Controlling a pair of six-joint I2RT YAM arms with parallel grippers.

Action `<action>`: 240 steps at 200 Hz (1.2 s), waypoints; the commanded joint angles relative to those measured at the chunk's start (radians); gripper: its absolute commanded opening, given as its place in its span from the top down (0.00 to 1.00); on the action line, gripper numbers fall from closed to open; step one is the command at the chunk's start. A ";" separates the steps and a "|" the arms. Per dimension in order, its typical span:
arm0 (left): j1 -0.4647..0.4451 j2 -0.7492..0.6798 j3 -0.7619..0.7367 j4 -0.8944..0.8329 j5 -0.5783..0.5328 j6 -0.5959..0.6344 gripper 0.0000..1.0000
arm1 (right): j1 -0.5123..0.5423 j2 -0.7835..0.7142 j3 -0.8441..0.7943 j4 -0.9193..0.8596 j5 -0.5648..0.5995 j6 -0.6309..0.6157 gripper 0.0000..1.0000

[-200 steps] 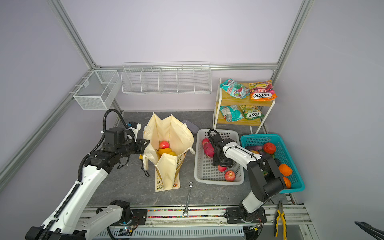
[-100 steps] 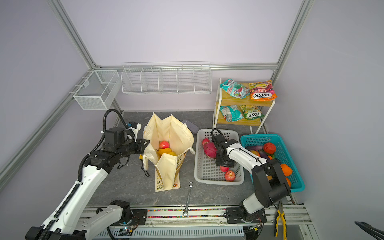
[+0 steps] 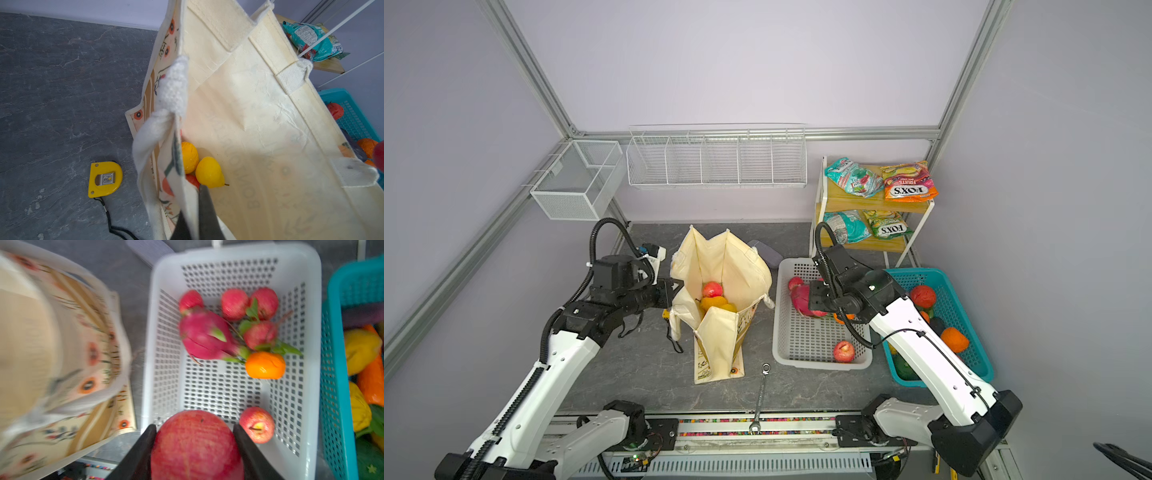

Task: Place the food into the grocery bag and tie it
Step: 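Close the right gripper on the red apple and lift it, then carry the red apple with the right gripper over the tote bag, then lower the red apple into the bag and open the right gripper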

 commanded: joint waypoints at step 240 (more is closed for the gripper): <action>-0.005 -0.023 -0.007 0.040 0.039 0.012 1.00 | 0.286 1.070 0.864 -0.112 -0.221 -0.092 0.55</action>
